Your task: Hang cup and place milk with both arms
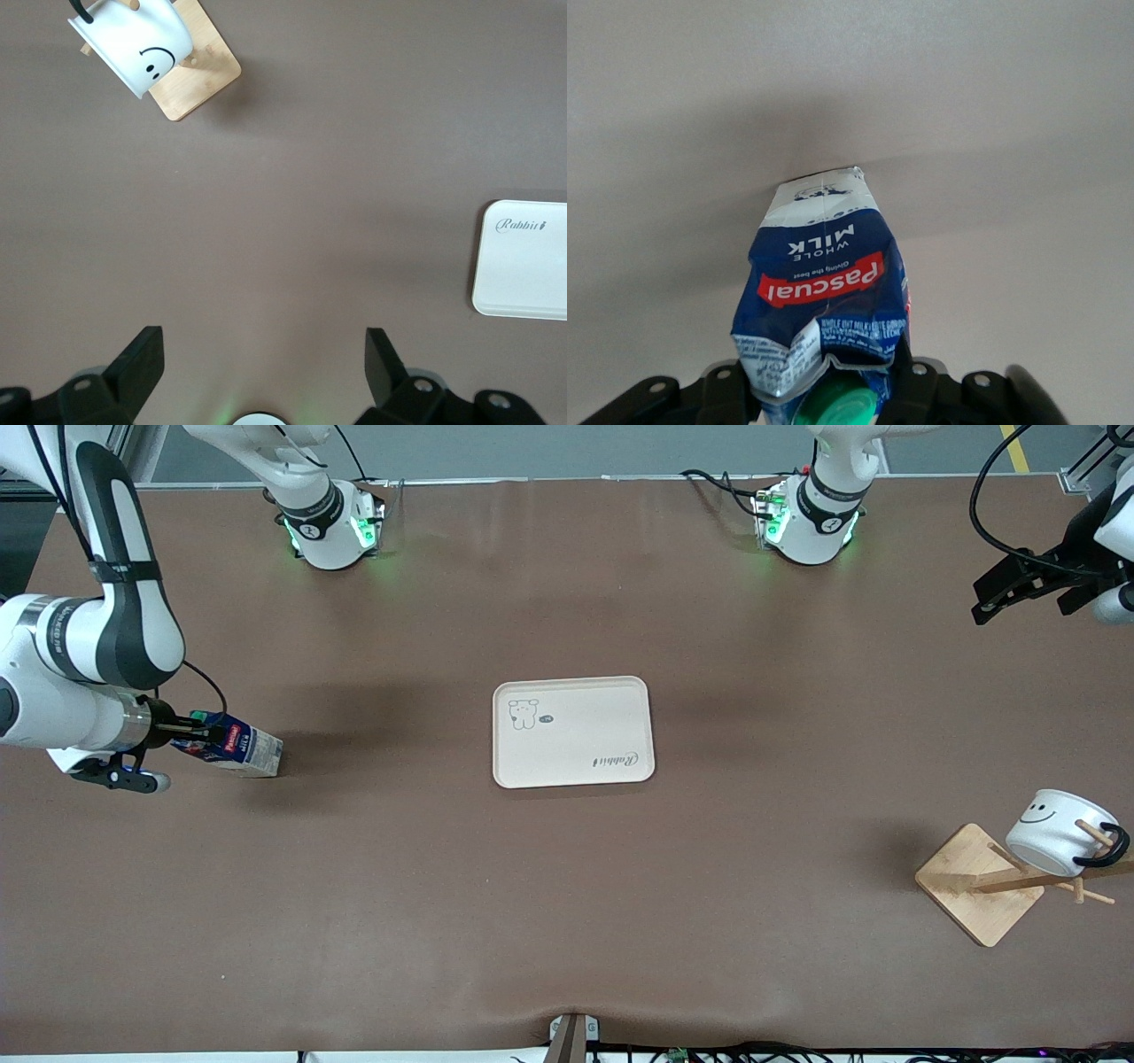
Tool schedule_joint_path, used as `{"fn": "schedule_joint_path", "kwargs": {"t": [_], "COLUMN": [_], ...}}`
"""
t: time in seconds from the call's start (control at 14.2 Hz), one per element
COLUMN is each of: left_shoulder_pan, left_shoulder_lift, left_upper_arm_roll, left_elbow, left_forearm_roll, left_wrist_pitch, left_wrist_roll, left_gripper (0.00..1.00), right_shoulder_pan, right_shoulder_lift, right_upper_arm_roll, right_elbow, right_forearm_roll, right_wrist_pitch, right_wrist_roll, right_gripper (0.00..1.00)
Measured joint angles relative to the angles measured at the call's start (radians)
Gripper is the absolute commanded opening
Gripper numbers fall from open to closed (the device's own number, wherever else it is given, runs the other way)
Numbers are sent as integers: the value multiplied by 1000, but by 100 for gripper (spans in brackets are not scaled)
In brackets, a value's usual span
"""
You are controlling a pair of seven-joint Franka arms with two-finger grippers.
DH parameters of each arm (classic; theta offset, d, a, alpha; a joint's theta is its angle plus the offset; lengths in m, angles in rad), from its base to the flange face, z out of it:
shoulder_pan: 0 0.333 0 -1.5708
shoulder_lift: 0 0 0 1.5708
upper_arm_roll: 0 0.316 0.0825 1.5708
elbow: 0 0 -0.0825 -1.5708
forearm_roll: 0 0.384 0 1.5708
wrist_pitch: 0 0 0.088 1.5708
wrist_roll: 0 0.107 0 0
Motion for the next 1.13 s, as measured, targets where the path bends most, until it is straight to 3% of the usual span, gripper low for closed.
{"fn": "schedule_joint_path", "kwargs": {"t": [0.35, 0.56, 0.7, 0.91, 1.13], "left_shoulder_pan": [0, 1, 1, 2, 2], "left_shoulder_lift": [0, 0, 0, -1, -3], "left_upper_arm_roll": [-1, -1, -1, -2, -2], "left_elbow": [-1, -1, -1, 1, 1], "left_forearm_roll": [-4, -4, -4, -5, -6], "left_wrist_pitch": [1, 1, 3, 3, 3], "left_wrist_roll": [0, 0, 0, 0, 0], "left_gripper": [100, 100, 100, 100, 100], "right_shoulder_pan": [1, 8, 11, 39, 109], "right_shoulder_lift": [0, 4, 6, -1, -14], "right_upper_arm_roll": [12, 21, 24, 30, 32], "right_elbow": [13, 107, 236, 516, 701], "right_forearm_roll": [0, 3, 20, 44, 52], "right_wrist_pitch": [-69, -164, -290, -556, -628], "right_wrist_roll": [-3, -3, -3, -3, -3], "right_gripper": [100, 100, 100, 100, 100]}}
